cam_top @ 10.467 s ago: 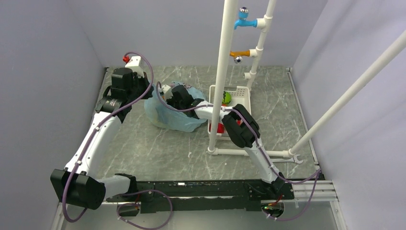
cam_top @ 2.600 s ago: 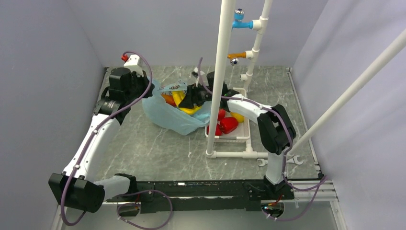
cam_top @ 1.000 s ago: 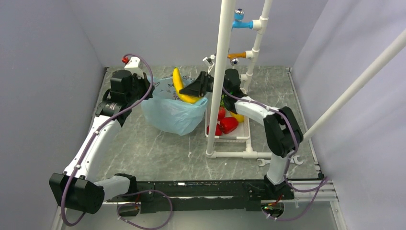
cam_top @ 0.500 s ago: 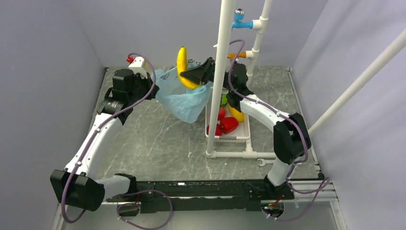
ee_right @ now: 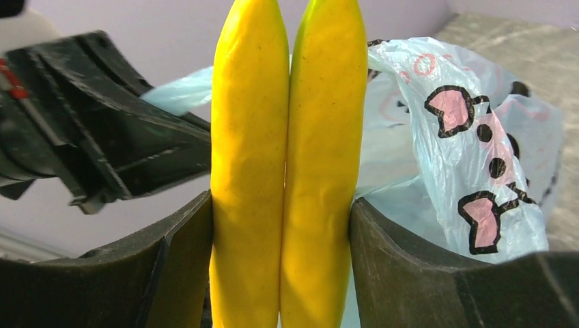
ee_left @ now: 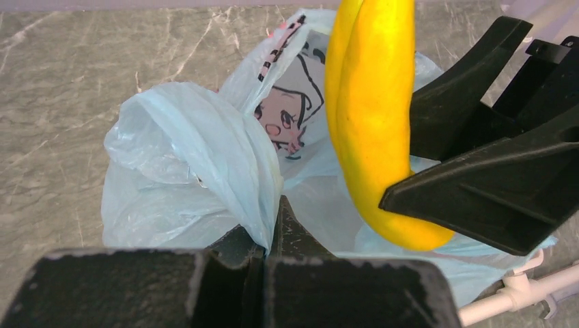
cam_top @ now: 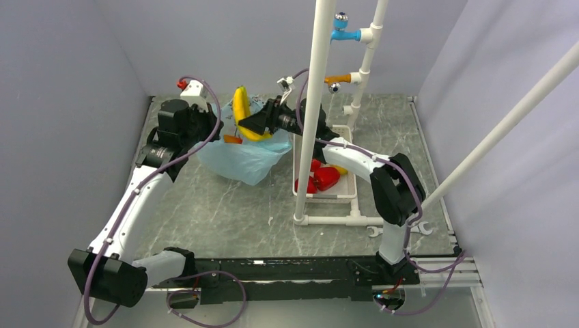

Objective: Take the fake fruits out of the plastic bag
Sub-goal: Adjust the fake fruit in the plastic bag.

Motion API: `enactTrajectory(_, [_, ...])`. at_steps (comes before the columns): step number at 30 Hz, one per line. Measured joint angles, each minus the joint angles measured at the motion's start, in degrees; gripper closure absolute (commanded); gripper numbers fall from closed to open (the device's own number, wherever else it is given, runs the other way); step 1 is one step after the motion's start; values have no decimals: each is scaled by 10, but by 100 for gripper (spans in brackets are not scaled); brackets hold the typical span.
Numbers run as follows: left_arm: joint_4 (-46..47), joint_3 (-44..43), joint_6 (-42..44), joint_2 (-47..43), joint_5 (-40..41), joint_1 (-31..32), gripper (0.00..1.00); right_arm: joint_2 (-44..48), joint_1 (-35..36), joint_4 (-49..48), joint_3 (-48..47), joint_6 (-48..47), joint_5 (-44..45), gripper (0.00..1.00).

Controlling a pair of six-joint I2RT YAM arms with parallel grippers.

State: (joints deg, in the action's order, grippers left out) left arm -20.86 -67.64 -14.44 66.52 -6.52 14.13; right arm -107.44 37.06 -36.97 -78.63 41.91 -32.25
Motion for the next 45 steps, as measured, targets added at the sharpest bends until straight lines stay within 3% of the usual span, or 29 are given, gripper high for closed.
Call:
enactTrajectory(9, [-10, -1, 0, 1, 9, 0, 100, -19, -9, 247, -70, -123, 10, 82])
enactTrajectory(12, [-11, -3, 0, 5, 3, 0, 100, -26, 1, 322, -74, -179, 49, 72])
enactTrajectory(18, [-12, -11, 0, 31, -21, 0, 100, -43, 38, 434, -57, -262, 156, 64])
enactTrajectory(24, [-35, -41, 9, 73, -39, 14, 100, -99, 51, 503, -61, -310, 219, 36])
enactTrajectory(31, [-45, -43, 17, 77, -33, 22, 100, -108, 51, 515, -62, -330, 221, 4])
enactTrajectory(45, [-45, -43, 17, 76, -27, 22, 100, 45, 76, 539, -50, -334, 227, 3])
